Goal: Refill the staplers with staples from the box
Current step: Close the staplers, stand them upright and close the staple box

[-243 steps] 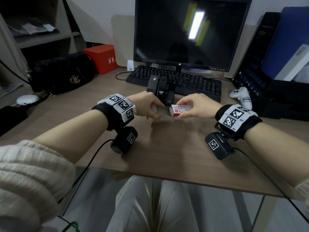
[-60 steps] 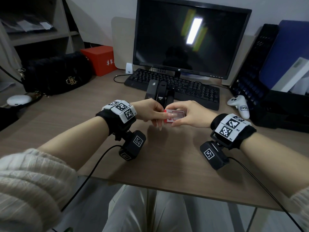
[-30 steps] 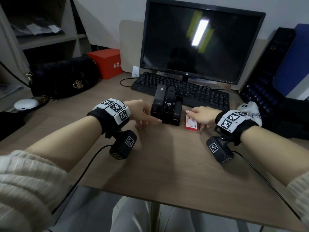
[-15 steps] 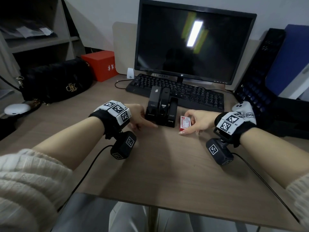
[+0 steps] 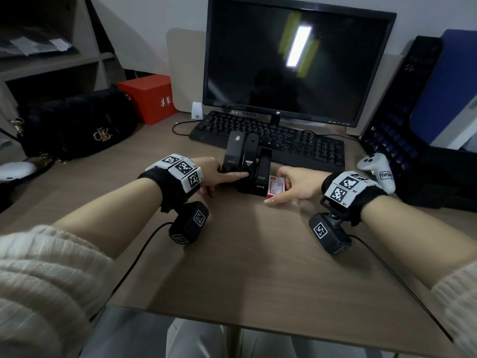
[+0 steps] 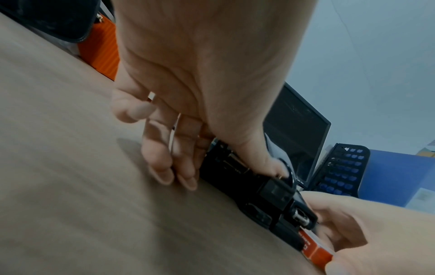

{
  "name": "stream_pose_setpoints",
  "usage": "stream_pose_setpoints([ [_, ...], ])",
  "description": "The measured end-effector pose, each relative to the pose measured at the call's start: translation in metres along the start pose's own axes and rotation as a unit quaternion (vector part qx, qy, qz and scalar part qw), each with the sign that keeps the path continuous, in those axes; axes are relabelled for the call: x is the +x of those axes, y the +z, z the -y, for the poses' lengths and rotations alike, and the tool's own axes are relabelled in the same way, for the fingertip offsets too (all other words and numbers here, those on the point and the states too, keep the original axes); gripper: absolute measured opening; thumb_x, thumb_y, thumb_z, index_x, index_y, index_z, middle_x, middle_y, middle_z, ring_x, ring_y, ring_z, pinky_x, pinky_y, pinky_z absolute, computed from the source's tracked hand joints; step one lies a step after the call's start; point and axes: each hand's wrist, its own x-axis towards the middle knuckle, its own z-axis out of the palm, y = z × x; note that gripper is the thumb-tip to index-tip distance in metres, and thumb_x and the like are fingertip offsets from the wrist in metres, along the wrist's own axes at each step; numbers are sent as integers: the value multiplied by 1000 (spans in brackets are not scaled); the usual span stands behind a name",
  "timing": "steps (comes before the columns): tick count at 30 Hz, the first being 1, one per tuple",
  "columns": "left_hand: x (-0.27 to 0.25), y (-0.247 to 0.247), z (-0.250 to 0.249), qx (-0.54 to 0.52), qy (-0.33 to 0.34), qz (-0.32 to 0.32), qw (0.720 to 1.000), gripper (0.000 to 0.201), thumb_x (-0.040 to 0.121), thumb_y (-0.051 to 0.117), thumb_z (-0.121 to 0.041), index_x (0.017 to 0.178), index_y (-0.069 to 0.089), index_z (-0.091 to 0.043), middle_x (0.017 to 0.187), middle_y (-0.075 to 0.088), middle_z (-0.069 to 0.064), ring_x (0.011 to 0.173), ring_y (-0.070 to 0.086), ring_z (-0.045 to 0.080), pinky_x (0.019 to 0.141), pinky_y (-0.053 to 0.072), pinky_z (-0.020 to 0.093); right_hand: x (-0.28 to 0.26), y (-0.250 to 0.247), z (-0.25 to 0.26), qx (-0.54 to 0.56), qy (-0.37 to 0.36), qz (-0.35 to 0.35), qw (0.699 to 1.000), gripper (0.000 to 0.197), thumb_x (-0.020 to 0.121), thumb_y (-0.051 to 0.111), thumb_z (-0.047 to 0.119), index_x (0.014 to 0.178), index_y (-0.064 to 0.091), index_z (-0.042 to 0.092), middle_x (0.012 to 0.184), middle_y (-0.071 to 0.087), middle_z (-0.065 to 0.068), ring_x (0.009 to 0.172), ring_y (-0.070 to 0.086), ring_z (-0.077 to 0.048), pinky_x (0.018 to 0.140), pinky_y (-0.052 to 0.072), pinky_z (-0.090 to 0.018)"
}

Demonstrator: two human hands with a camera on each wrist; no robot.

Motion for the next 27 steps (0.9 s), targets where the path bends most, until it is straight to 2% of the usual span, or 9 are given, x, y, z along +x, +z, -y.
stream_pose_setpoints([
  [4,2,0,-3,-14,-28,-8,999,97,81,10,-83,111,57,-4,77,73,8,52,66,18,44,41,19,-1,1,1,3,-3,-5,1000,85,65,77,64,127,42,17,82,61,9,59,61,-8,56,47,-22],
  [8,5,0,-2,-50,-18,-54,997,91,84,18,-81,104,55,-1,77,72,14,50,65,23,43,43,21,-2,1,2,4,-4,-8,1000,84,68,77,62,129,42,16,83,61,10,60,61,-8,58,49,-23],
  [12,10,0,-7,-49,-11,-96,994,70,91,24,-73,106,47,-8,70,65,5,57,62,19,40,38,20,-2,1,2,-22,-8,-21,1000,88,68,73,66,132,43,14,93,59,11,64,53,0,57,40,-19],
  [17,13,-1,-13,-66,-5,-100,993,57,96,25,-65,108,43,-12,70,56,1,53,58,16,38,36,19,-3,1,1,-27,-10,-18,999,85,70,72,66,132,43,15,99,61,8,64,55,-1,56,40,-19],
  [19,16,-3,-12,-93,-11,-97,991,57,96,27,-65,114,45,-14,79,56,1,60,60,17,34,37,16,-3,1,1,-31,-15,-11,999,85,69,72,66,131,44,16,105,61,6,64,57,-3,56,43,-21],
  [21,18,-5,-11,-132,-14,-89,987,68,93,32,-68,131,46,-13,102,58,7,80,64,24,46,50,22,-3,0,2,-25,-17,-2,1000,81,68,73,66,126,45,17,104,63,7,63,63,-10,60,53,-28],
  [23,21,-6,-6,-178,-17,-81,981,80,88,39,-72,145,37,-16,128,54,10,104,62,30,76,59,39,-2,0,1,-19,-17,2,1000,77,68,74,65,122,46,18,95,63,9,62,64,-15,64,55,-32],
  [25,20,-7,-4,-221,-21,-74,972,87,83,46,-75,149,32,-20,139,50,8,118,56,29,99,49,44,-1,0,1,-16,-15,2,1000,76,67,75,65,119,47,18,90,63,9,61,64,-15,63,55,-33],
  [27,20,-7,-4,-241,-18,-74,967,85,84,50,-71,148,33,-18,137,53,7,119,56,26,102,47,42,0,1,1,-19,-13,2,1000,76,67,75,65,118,47,17,90,63,8,61,64,-15,63,54,-32],
])
